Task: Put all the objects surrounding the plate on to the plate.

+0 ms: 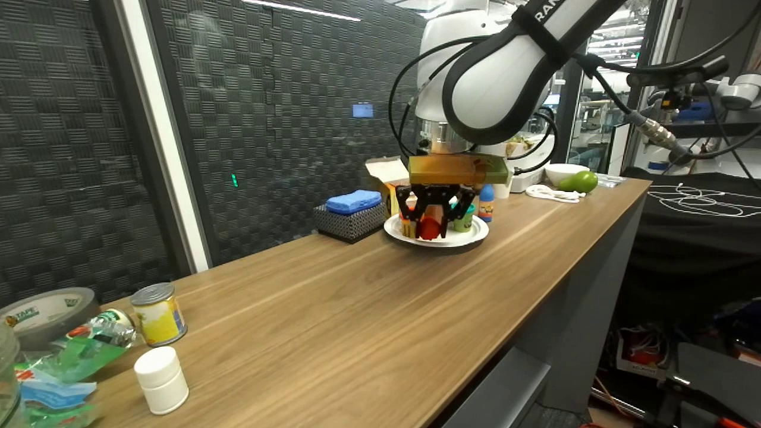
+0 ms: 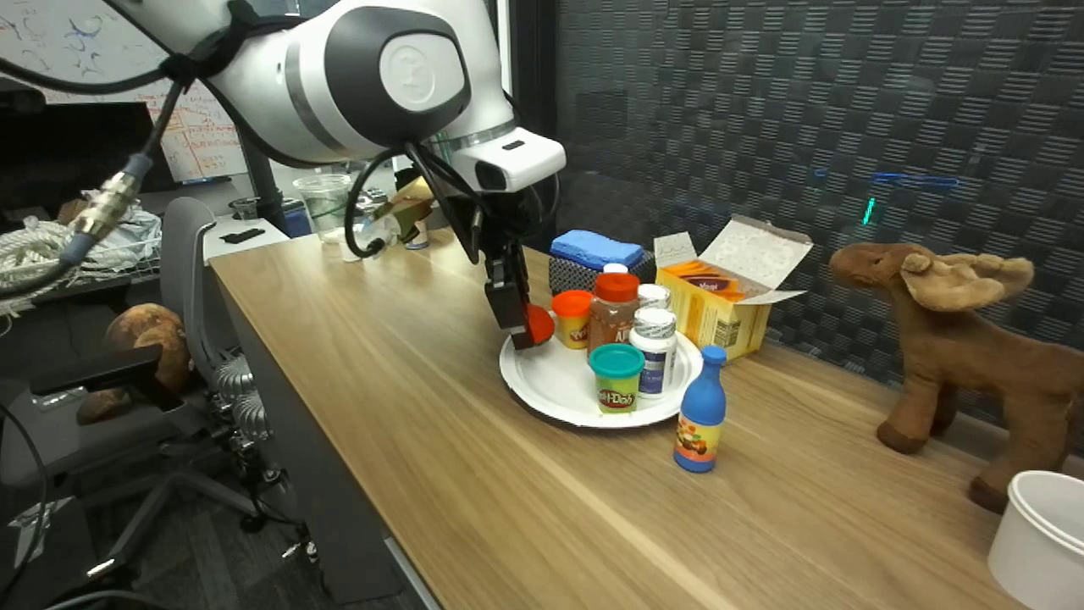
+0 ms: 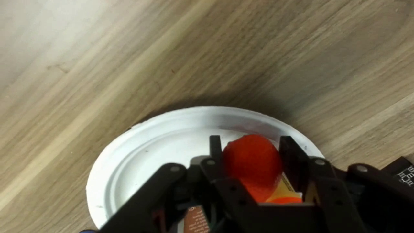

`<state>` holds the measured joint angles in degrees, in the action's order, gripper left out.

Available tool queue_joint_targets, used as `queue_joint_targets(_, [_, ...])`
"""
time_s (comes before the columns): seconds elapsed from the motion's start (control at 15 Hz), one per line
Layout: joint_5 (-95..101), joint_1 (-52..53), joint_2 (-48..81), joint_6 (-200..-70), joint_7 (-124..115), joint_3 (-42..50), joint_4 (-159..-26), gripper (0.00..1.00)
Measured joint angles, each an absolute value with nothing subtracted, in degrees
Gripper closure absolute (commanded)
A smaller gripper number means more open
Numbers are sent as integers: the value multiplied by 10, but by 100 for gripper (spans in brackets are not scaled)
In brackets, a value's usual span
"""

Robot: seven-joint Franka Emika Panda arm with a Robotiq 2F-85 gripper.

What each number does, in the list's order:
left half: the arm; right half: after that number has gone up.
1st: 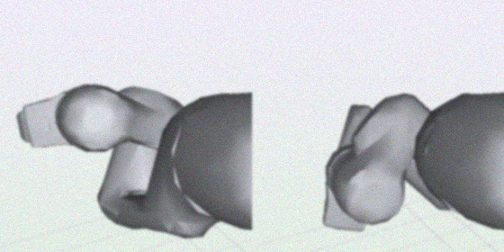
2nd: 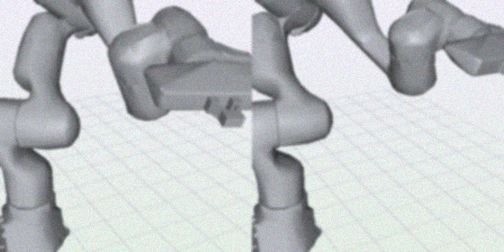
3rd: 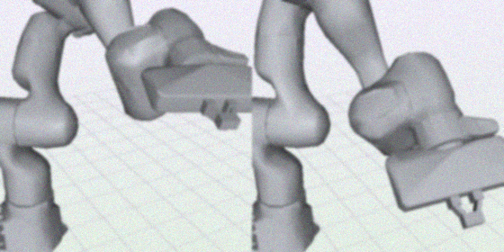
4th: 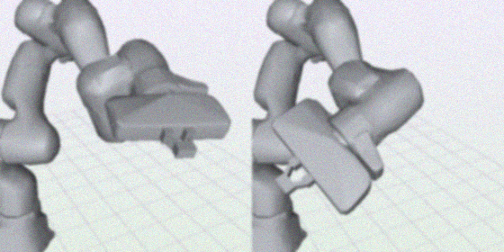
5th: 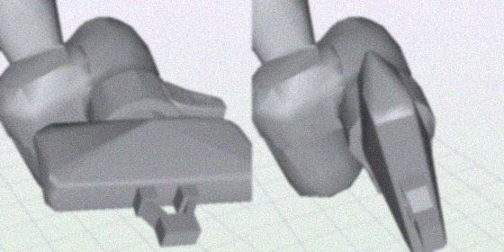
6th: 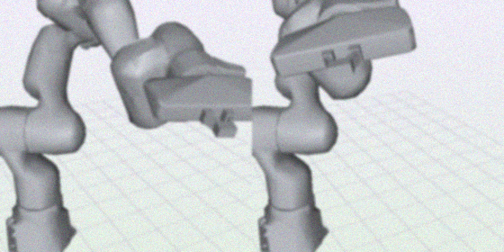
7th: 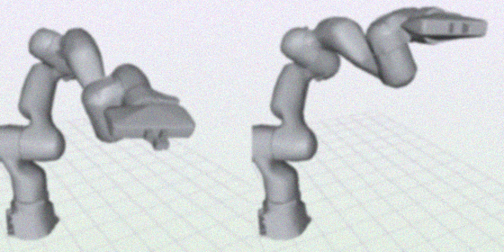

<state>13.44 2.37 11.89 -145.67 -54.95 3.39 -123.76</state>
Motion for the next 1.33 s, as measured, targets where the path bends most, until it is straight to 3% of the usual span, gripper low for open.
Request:
queue_joint_targets(0.07, [139,24,119,-1458,-549,36,-1240,27])
queue_joint_targets(0.13, [146,24,119,-1461,-549,37,-1243,25])
queue_joint_targets(0.33, [156,30,116,-1480,-548,37,-1258,4])
queue_joint_targets(0.4, [156,33,114,-1488,-545,36,-1264,0])
queue_joint_targets(1.33, [133,-16,-6,-1501,-518,51,-1281,0])
